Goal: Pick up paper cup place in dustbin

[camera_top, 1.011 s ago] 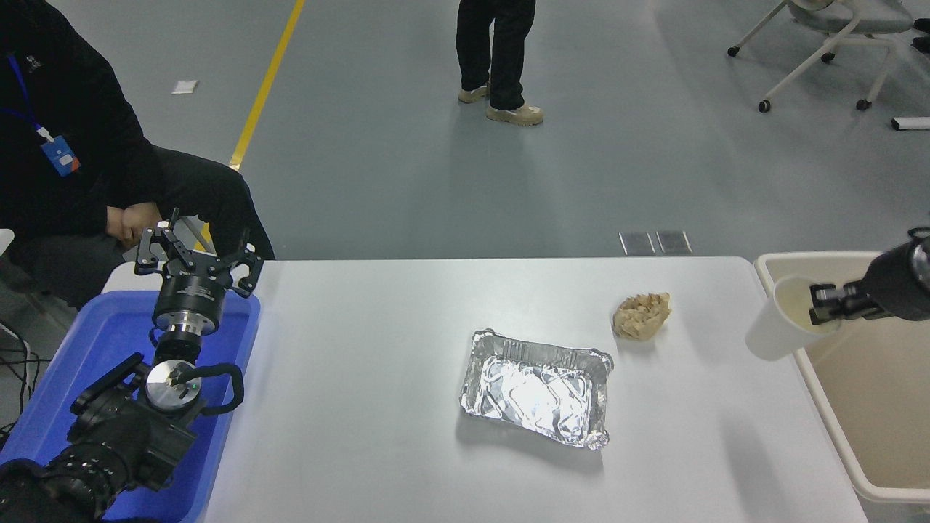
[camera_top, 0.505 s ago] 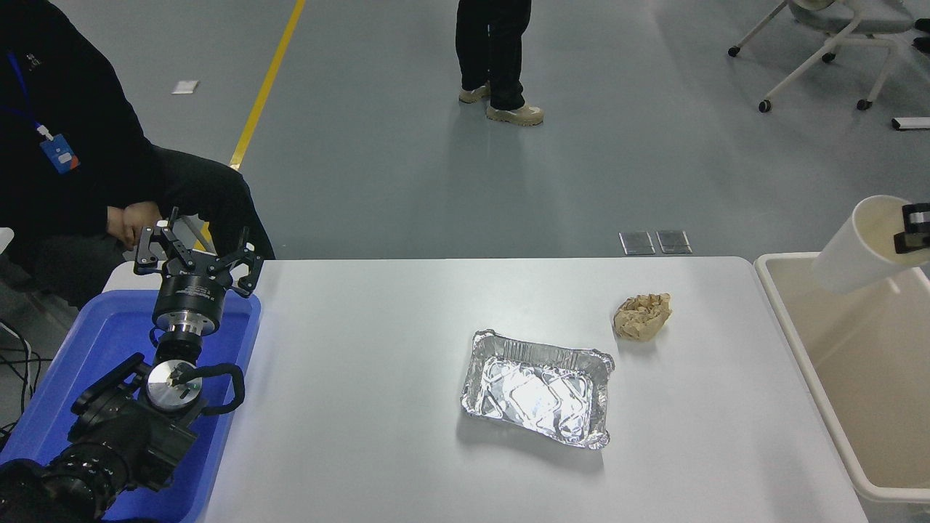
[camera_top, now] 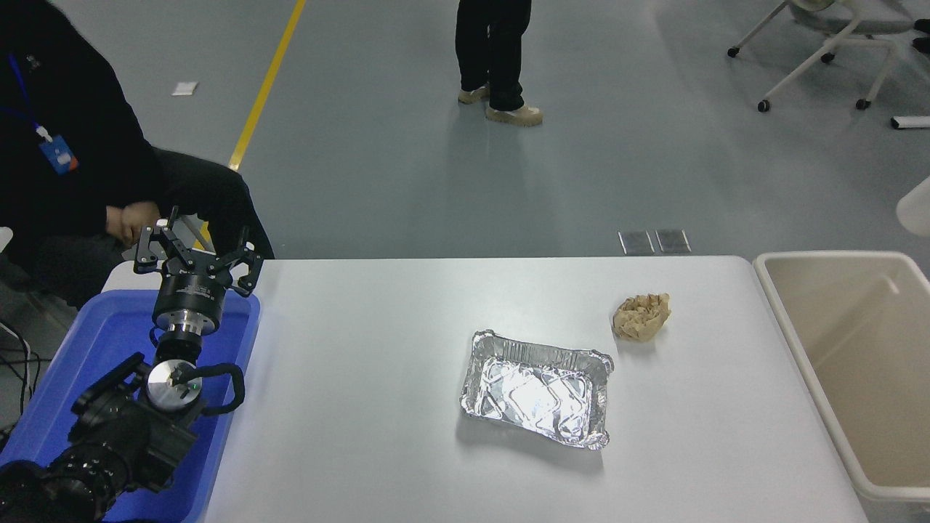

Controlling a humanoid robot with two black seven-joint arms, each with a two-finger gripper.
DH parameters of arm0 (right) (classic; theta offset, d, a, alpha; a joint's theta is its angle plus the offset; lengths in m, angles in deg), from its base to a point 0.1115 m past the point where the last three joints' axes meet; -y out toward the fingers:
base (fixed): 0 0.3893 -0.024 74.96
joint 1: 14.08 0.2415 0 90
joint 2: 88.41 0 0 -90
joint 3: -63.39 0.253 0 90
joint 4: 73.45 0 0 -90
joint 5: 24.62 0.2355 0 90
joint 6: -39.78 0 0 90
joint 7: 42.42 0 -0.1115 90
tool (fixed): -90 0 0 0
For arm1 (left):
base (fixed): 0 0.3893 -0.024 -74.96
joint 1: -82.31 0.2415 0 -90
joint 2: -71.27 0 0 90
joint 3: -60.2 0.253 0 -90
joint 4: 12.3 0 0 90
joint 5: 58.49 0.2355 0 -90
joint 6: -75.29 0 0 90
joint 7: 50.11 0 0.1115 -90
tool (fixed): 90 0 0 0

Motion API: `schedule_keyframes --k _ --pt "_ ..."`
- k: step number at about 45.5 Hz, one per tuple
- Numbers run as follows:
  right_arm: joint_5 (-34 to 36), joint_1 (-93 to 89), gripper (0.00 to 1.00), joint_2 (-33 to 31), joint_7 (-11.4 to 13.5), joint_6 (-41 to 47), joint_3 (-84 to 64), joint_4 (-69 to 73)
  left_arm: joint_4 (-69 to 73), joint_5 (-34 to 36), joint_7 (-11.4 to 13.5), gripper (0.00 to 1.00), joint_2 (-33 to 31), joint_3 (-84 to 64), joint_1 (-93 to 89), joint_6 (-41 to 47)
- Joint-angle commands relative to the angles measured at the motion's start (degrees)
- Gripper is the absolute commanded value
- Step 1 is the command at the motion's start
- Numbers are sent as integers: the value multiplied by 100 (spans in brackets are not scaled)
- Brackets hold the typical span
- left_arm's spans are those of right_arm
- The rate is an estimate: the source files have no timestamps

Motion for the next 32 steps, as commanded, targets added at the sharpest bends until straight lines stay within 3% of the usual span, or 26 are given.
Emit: schedule_keyframes --k 1,8,16,32 --pt "1441 -1016 0 244 -249 -1704 215 -939 0 3 2 99 0 0 0 -1" --pt "2460 -2255 0 762 -583 -2724 628 -1686 0 3 -7 99 0 0 0 -1" --pt "3384 -4013 0 1562 -627 -3375 2032 -3083 0 -6 2 99 0 0 0 -1" --pt "3499 -6378 0 2582 -619 -4254 4390 -4368 9 -6 2 99 0 0 0 -1"
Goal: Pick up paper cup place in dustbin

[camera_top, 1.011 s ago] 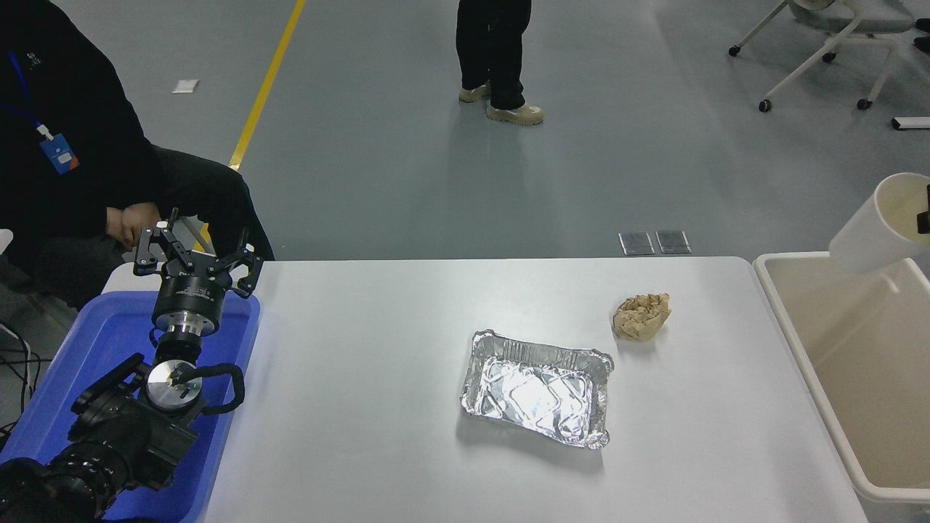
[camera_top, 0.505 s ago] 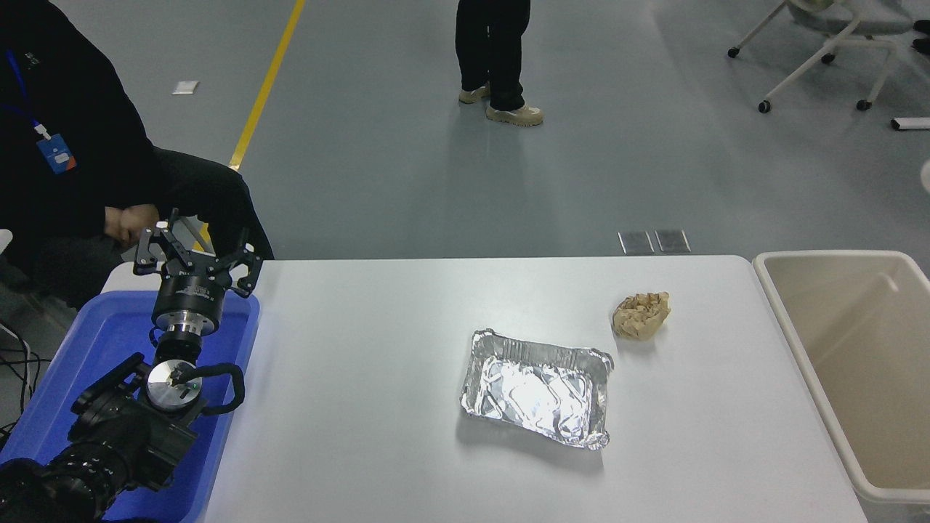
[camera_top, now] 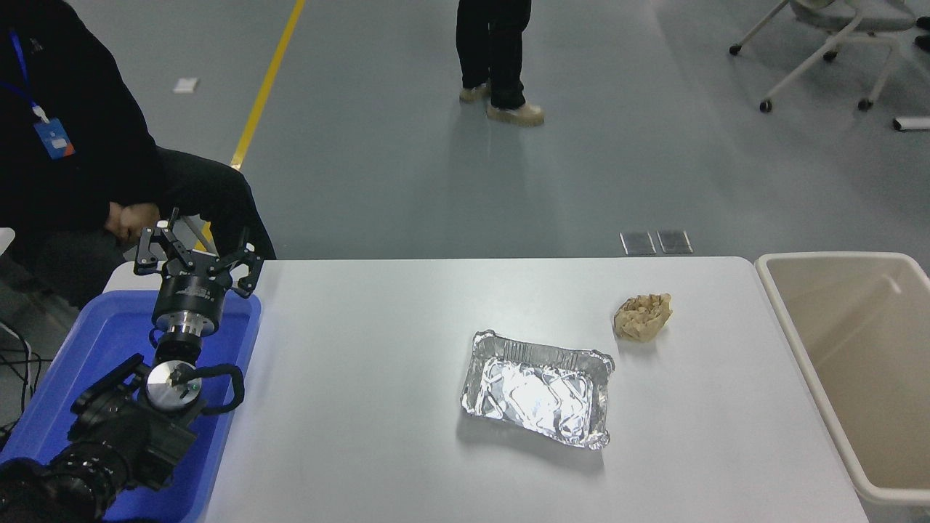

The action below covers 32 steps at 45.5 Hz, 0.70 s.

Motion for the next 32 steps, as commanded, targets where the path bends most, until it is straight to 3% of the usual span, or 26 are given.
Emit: schedule_keyframes --k 1,9,32 --pt "277 -1651 0 731 -32 -810 1432 -836 0 1 1 99 0 0 0 -1" --pt "698 -2434 0 1241 -32 -1022 1872 -1328 8 1 1 99 0 0 0 8" --pt "857 -3076 0 2392 -32 -1022 1890 -1926 0 1 1 99 0 0 0 8"
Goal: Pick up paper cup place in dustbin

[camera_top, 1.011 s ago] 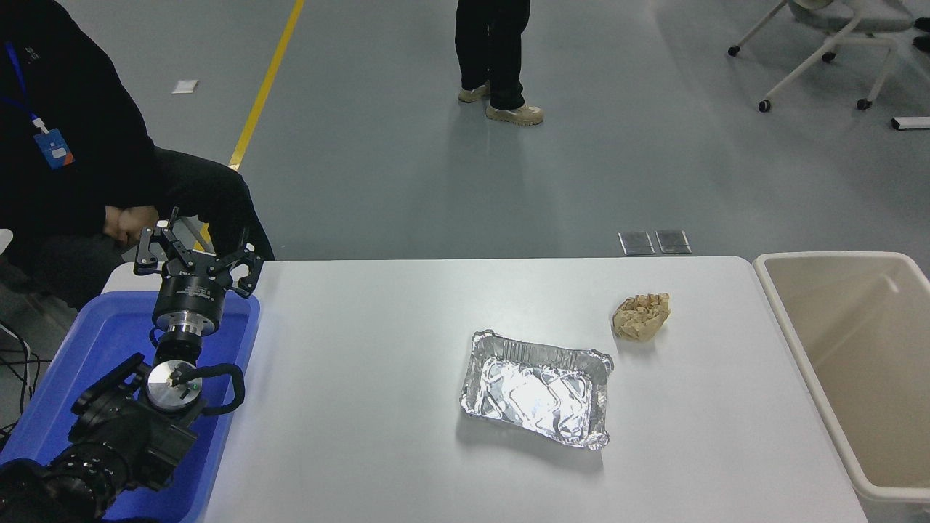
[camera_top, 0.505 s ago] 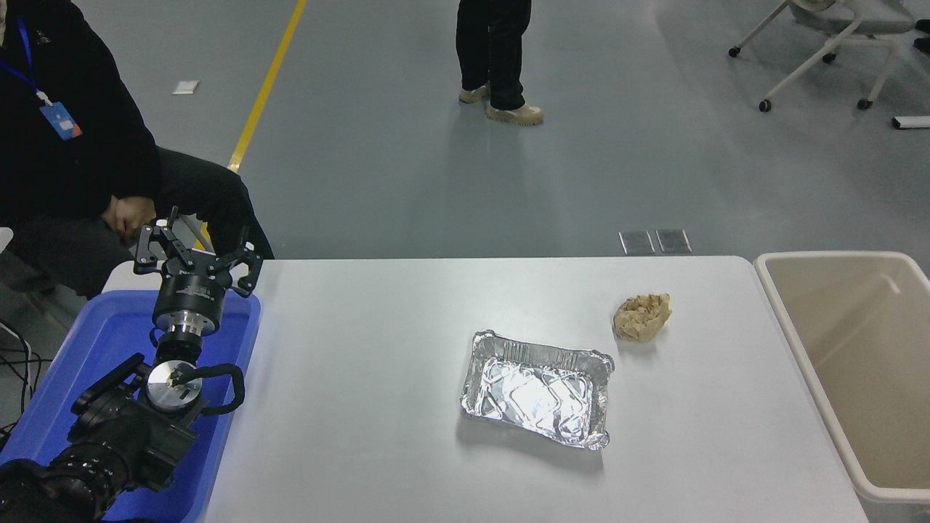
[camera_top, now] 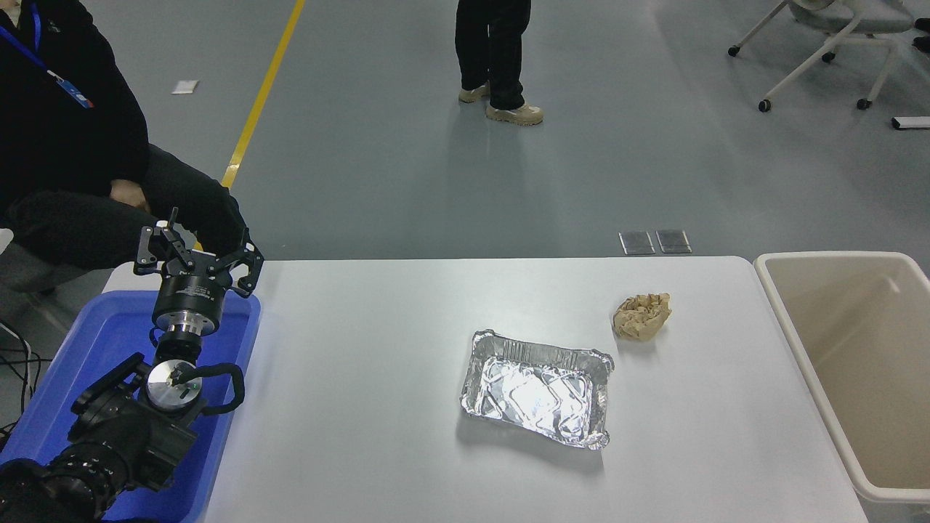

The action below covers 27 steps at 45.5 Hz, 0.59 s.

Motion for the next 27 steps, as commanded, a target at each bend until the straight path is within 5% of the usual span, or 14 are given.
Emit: schedule_keyframes --k 1,19,22,27 --pt "91 -407 0 508 -1 -42 77 -219 -2 0 -1 99 0 0 0 0" --pt "91 -609 4 710 -71 -42 24 -236 -2 0 -1 99 0 9 0 8" --pt "91 -600 52 710 -89 -42 33 -236 -2 0 -1 99 0 9 0 8" --pt "91 -548 100 710 -203 11 24 -236 6 0 -1 99 0 0 0 8"
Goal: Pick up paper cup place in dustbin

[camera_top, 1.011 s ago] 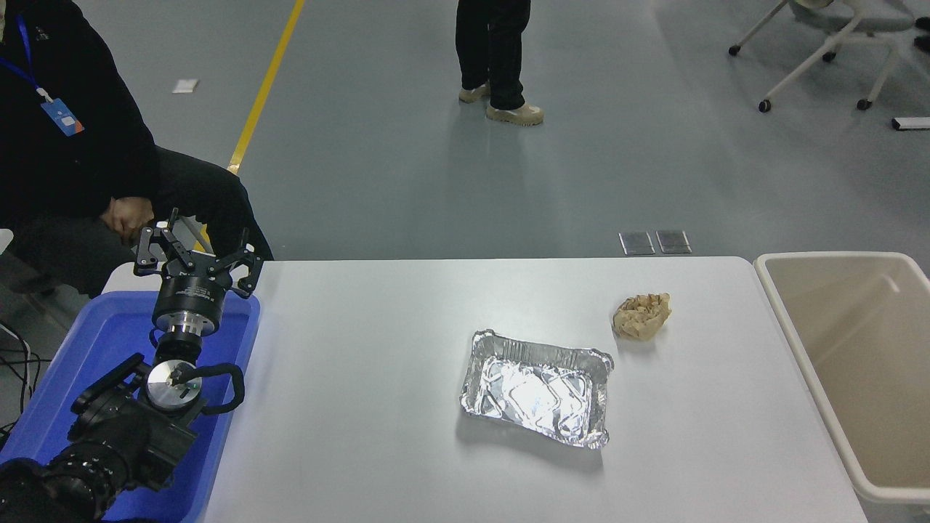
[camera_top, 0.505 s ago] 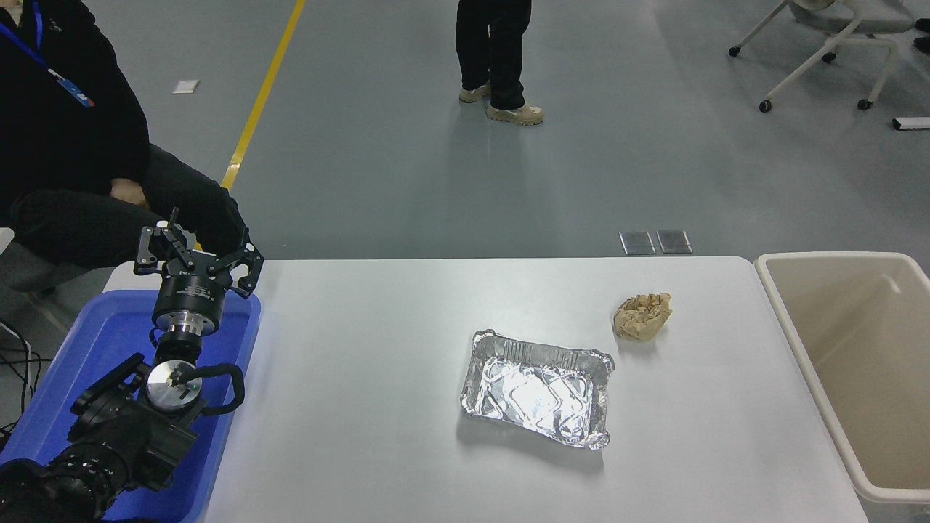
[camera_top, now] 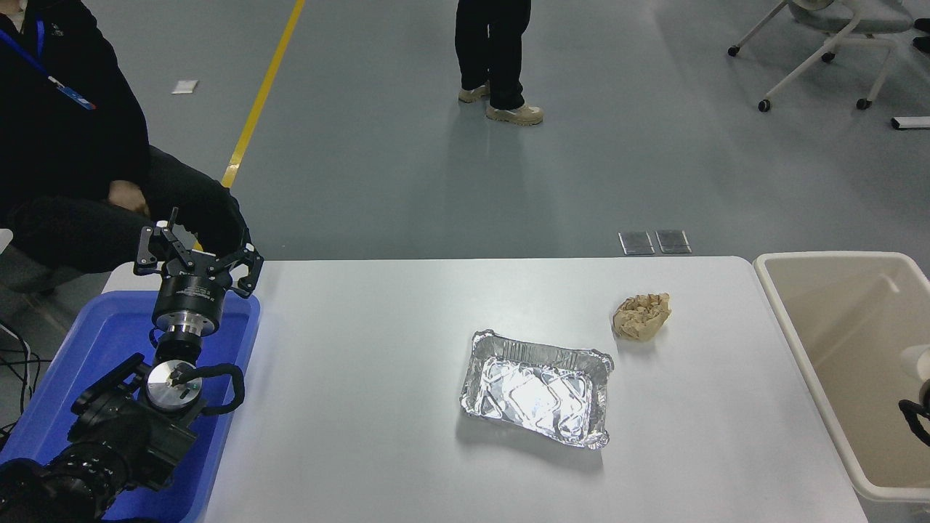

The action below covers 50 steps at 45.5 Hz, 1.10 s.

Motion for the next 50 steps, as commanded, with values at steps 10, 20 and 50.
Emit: schedule_keyframes --k 10,20,50 --pt "-12 172 100 89 -156 99 -19 -6 -2 0 0 99 0 -4 0 -7" --pt "-135 480 100 72 -164 117 -150 46 -2 0 0 99 0 -4 0 1" --pt "-1725 2237 100 -1035 -437 670 -1108 1952 -2 0 0 99 0 -4 0 -7"
